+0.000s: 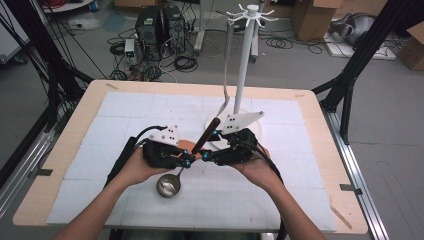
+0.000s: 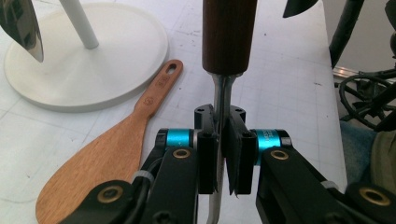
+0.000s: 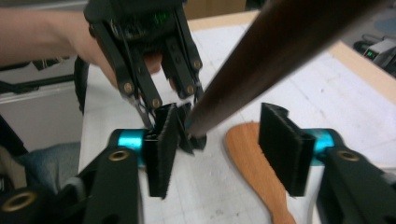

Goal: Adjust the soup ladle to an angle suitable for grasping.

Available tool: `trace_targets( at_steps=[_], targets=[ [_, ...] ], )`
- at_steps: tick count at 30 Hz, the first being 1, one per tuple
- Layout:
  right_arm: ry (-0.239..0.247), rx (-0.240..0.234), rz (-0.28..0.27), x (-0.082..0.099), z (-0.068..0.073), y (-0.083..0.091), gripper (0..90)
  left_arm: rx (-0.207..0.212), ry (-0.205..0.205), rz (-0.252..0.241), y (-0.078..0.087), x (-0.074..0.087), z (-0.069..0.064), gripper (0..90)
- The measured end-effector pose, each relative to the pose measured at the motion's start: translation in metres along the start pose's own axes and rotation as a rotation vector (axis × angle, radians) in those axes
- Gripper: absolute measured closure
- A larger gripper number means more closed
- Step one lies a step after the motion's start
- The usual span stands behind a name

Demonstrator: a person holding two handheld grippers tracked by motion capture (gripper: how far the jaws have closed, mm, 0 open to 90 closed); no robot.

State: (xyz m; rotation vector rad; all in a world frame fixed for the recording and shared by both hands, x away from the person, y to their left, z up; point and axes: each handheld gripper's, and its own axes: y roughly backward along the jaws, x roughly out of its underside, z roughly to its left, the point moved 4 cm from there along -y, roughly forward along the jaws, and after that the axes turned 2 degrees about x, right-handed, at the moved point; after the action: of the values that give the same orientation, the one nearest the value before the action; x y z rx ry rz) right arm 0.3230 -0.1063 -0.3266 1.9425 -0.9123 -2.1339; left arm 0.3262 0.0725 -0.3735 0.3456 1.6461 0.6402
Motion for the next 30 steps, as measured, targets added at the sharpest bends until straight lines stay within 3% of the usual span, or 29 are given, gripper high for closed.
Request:
trace_targets(
  at_steps=[10,17,30],
  targets=[
    [-0.014,0.010,-0.020,-0.008,0.000,-0.002,64.9,-0.005,0.008,-0.009,0.001,-0.001,0.001,83.5],
    [-0.037,-0.018,-0.032,-0.010,-0.001,-0.002,67.4,0.015,0.010,-0.023,0.002,-0.001,0.000,80.8],
    [-0.027,-0.049,-0.053,-0.015,-0.001,-0.001,69.0,0.026,0.026,-0.062,0.006,-0.004,-0.001,83.2]
  ],
)
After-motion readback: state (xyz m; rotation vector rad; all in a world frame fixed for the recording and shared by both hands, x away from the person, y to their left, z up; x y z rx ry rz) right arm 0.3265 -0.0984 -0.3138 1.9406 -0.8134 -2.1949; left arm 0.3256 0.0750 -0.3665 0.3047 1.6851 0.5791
